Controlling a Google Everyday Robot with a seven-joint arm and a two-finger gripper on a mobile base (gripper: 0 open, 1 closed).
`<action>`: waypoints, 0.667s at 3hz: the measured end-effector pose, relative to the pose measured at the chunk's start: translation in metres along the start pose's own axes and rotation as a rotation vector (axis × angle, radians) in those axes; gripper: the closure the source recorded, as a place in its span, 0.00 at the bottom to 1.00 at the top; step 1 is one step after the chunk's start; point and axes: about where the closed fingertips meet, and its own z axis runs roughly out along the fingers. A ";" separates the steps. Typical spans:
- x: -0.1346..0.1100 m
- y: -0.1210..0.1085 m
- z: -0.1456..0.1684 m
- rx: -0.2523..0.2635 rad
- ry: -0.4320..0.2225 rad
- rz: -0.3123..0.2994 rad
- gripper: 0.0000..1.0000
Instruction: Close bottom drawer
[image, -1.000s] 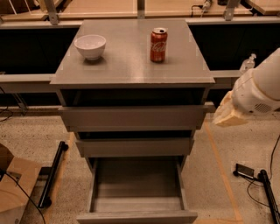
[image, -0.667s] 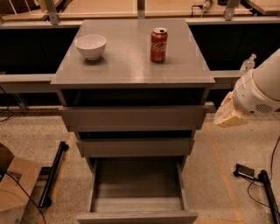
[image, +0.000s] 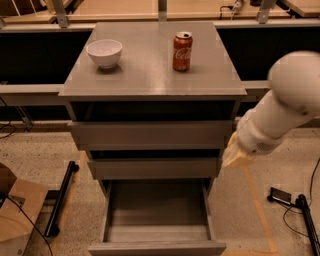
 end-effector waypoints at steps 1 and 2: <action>0.017 0.033 0.102 -0.146 -0.040 0.010 1.00; 0.035 0.063 0.187 -0.230 -0.099 0.051 1.00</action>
Offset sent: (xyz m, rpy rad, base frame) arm -0.0719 0.0304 -0.3013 0.2142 0.3079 -0.0085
